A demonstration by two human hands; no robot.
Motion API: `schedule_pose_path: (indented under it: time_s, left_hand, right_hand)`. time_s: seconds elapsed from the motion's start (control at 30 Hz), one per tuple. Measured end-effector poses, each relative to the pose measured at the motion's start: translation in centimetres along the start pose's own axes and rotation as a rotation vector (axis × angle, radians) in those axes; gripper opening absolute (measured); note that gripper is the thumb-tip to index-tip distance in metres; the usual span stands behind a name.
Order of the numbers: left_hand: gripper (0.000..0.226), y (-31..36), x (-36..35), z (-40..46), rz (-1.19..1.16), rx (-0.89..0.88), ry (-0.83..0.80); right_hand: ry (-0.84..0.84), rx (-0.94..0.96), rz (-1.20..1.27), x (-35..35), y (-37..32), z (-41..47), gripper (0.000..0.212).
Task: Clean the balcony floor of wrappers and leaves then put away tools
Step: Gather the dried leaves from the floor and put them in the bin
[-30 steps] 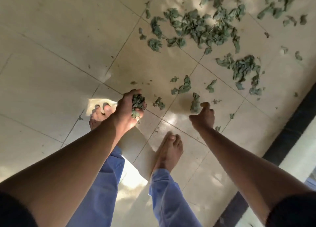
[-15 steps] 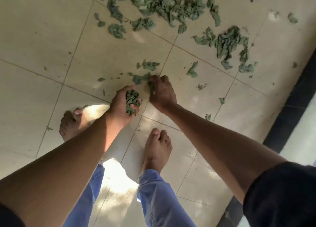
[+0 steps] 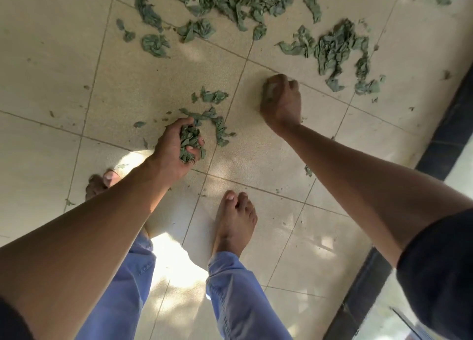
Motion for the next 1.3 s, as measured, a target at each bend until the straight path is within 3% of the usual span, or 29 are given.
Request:
schedule_pose_path:
  time_s: [0.17, 0.3, 0.37, 0.5, 0.6, 0.7, 0.83, 0.93, 1.0, 1.1, 1.17, 1.3]
  left_hand:
    - [0.014, -0.4, 0.5, -0.3, 0.008, 0.015, 0.01]
    - [0.011, -1.1, 0.5, -0.8, 0.05, 0.032, 0.005]
    - [0.01, -1.6, 0.1, -0.9, 0.068, 0.042, 0.011]
    - [0.01, -3.2, -1.7, -0.6, 0.089, 0.089, 0.002]
    - [0.014, -4.5, -3.3, -0.1, 0.146, 0.104, -0.01]
    - [0.019, -5.9, -4.4, 0.3, 0.202, 0.119, -0.014]
    - [0.023, -7.2, -4.6, 0.8, 0.241, 0.14, -0.011]
    - [0.023, -7.9, -4.6, 0.8, 0.246, 0.151, -0.019]
    - [0.022, -8.1, -4.5, 0.9, 0.244, 0.151, -0.022]
    - [0.02, -8.3, -4.3, 0.8, 0.241, 0.154, -0.025]
    - [0.019, -8.3, -4.1, 0.5, 0.24, 0.149, -0.031]
    - [0.02, -8.3, -3.7, 0.0, 0.252, 0.158, -0.043]
  right_hand:
    - [-0.173, 0.269, -0.018, -3.8, -5.6, -3.6, 0.023]
    - [-0.218, 0.352, 0.055, -3.8, -6.0, -8.4, 0.035]
    - [-0.116, 0.261, 0.033, -2.9, -3.7, -9.8, 0.041]
    - [0.107, -0.186, -0.06, 0.1, 4.5, -10.3, 0.05]
    - [0.139, -0.487, -0.046, 1.8, 10.0, -9.6, 0.06]
    - [0.12, -0.604, 0.068, 2.5, 12.3, -8.6, 0.059]
    - [0.105, -0.462, 0.082, 1.9, 11.1, -7.9, 0.055]
    - [0.064, -0.144, 0.051, 1.1, 8.1, -8.4, 0.052]
    - [-0.061, 0.069, -0.009, 0.3, 6.2, -9.1, 0.049]
    - [-0.132, 0.205, -0.076, -0.3, 5.3, -10.9, 0.054]
    - [-0.023, 0.077, -0.159, 0.2, 6.3, -12.0, 0.056]
    - [0.02, -0.459, -0.119, 1.0, 10.4, -14.0, 0.06]
Point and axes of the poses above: each hand's wrist, its own z-axis towards the middle knuckle, its own x-axis out of the back of the hand, y = z × x, the point moved 2 cm from there along z, towards the middle knuckle, and after that the axes turned 7 degrees about -z, right-handed, at the moved point
